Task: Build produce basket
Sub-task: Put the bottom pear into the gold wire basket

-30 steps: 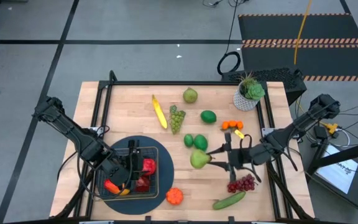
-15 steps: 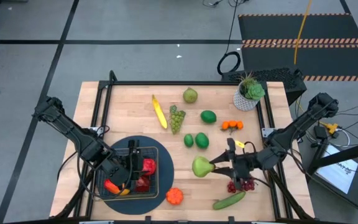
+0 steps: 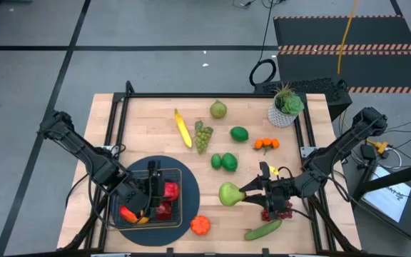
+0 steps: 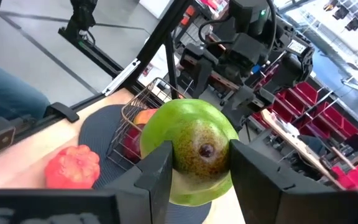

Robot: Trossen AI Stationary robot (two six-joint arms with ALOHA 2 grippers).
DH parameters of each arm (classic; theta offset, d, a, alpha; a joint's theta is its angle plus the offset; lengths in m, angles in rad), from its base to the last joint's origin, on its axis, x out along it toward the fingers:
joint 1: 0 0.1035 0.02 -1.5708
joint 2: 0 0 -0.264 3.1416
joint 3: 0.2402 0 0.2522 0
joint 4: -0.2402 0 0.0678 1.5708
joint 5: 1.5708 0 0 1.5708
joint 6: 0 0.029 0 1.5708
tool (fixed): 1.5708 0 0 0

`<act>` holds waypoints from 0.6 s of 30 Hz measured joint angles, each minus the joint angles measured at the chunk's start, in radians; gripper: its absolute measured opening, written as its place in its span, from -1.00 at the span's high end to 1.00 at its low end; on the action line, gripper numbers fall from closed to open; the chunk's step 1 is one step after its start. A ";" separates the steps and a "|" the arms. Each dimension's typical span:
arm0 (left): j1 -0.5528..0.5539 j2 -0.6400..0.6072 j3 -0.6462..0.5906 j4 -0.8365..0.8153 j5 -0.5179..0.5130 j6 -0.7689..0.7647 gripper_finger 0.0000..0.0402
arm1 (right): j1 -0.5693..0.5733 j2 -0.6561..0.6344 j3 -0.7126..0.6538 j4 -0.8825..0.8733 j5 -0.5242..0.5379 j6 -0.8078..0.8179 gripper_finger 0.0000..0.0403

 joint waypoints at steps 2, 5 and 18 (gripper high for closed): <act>0.000 0.000 0.000 0.008 0.000 0.008 -0.16 | -0.001 0.000 0.000 0.006 0.000 0.019 0.31; 0.000 0.000 0.000 0.013 0.000 0.019 -0.16 | -0.003 0.000 0.000 0.025 0.001 0.044 0.31; 0.000 0.000 0.000 0.019 0.000 0.020 -0.16 | -0.005 0.000 0.000 0.132 0.072 0.241 0.31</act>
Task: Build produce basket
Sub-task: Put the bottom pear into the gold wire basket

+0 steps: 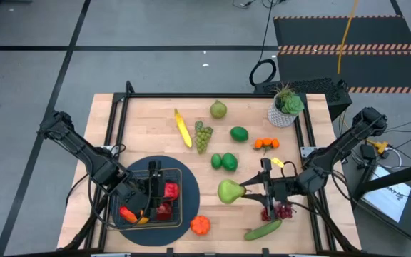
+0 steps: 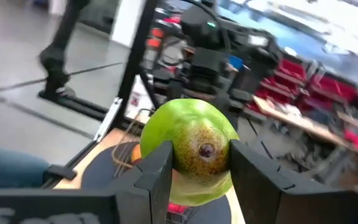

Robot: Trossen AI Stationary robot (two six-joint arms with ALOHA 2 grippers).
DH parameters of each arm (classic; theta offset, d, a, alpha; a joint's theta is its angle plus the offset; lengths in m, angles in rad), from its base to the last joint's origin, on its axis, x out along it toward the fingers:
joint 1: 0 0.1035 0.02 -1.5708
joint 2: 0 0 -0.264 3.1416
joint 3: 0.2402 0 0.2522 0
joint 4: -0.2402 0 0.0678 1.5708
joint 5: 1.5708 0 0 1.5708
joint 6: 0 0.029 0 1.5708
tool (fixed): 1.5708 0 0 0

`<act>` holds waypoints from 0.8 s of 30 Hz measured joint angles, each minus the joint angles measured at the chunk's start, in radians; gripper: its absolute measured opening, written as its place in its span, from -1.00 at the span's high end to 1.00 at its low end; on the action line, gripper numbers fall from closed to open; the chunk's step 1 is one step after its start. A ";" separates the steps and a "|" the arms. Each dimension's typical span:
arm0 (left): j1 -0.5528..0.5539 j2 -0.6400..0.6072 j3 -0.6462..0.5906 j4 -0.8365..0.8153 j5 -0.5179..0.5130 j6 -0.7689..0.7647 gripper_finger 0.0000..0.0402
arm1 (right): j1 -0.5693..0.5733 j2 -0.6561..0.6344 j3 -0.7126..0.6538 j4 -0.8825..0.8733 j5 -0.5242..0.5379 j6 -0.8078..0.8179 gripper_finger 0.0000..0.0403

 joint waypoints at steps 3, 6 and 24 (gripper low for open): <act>0.000 0.000 0.000 0.000 0.000 0.000 -0.16 | -0.001 0.000 0.000 0.005 0.064 0.111 0.31; 0.000 0.000 0.000 0.000 0.000 0.001 -0.16 | -0.012 0.000 0.000 0.004 0.085 0.208 0.31; 0.000 0.000 0.000 0.001 0.000 0.002 -0.16 | -0.104 0.000 0.000 0.018 0.081 0.704 0.31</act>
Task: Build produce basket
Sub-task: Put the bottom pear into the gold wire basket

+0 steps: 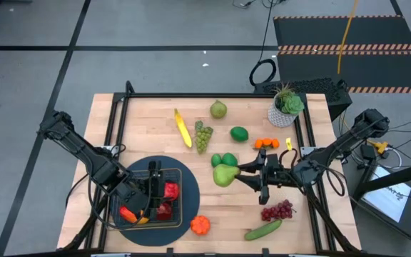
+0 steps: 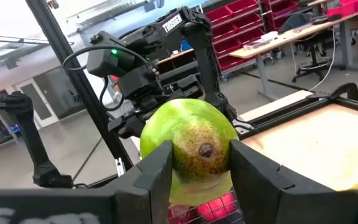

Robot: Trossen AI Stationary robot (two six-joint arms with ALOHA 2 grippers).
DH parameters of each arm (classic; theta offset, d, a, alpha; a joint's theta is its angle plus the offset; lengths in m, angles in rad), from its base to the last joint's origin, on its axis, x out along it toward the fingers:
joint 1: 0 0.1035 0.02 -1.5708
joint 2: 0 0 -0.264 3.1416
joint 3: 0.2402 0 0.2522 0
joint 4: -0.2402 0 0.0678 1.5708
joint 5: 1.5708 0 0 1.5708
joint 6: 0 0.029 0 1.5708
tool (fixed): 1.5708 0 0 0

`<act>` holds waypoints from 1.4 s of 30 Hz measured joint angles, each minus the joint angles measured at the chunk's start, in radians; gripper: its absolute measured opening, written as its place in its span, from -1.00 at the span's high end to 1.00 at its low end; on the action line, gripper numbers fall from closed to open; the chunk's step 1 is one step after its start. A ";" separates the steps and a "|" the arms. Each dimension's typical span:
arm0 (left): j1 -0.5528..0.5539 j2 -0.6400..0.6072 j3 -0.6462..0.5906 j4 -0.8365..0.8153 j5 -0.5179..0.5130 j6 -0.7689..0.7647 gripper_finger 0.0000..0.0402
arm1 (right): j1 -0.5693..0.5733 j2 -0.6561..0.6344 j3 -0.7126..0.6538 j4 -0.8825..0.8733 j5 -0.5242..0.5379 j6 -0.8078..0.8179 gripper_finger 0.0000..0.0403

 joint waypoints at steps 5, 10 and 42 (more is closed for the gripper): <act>0.000 0.000 0.000 0.000 0.000 0.000 -0.16 | 0.000 0.000 0.000 0.000 0.000 0.061 0.31; 0.000 0.000 0.000 0.000 0.000 0.000 -0.16 | 0.000 0.000 0.000 0.000 0.000 0.108 0.31; 0.001 0.000 0.000 0.158 0.000 0.086 -0.16 | -0.007 0.001 0.000 -0.031 0.004 -0.357 0.31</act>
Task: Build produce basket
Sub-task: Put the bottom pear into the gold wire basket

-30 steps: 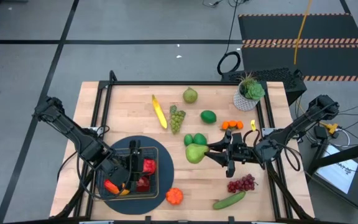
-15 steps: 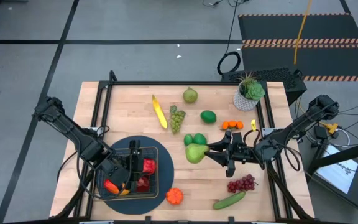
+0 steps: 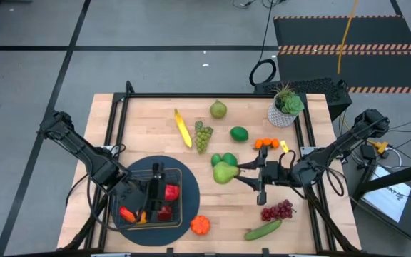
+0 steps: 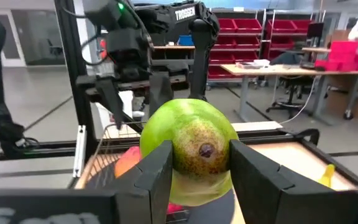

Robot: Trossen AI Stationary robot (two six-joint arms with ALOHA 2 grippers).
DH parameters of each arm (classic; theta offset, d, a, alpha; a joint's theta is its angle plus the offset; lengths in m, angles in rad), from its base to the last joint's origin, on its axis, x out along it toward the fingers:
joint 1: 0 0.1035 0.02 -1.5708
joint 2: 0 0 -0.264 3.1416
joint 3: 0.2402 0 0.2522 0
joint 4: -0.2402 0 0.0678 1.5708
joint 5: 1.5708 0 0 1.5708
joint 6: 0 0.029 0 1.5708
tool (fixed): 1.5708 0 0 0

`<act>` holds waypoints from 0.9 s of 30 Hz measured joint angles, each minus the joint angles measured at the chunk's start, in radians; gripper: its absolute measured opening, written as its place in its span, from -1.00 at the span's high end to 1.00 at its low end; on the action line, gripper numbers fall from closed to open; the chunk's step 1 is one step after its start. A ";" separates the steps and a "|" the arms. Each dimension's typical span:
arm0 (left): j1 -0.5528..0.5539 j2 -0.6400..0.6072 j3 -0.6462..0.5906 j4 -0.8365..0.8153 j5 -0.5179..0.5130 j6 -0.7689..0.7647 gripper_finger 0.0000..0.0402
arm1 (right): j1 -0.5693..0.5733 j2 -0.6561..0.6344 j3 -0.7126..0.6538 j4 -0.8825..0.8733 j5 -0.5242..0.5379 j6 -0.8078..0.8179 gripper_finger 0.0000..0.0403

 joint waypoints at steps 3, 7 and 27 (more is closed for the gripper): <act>0.006 0.000 0.000 0.056 -0.001 0.030 -0.16 | -0.008 0.019 0.000 0.000 0.000 -0.036 0.31; 0.026 0.000 0.000 0.119 -0.002 0.041 -0.16 | -0.022 0.070 0.000 0.002 -0.003 -0.090 0.31; 0.118 0.185 -0.001 0.359 -0.165 0.257 -0.25 | -0.178 0.291 0.000 0.060 -0.217 -0.179 0.31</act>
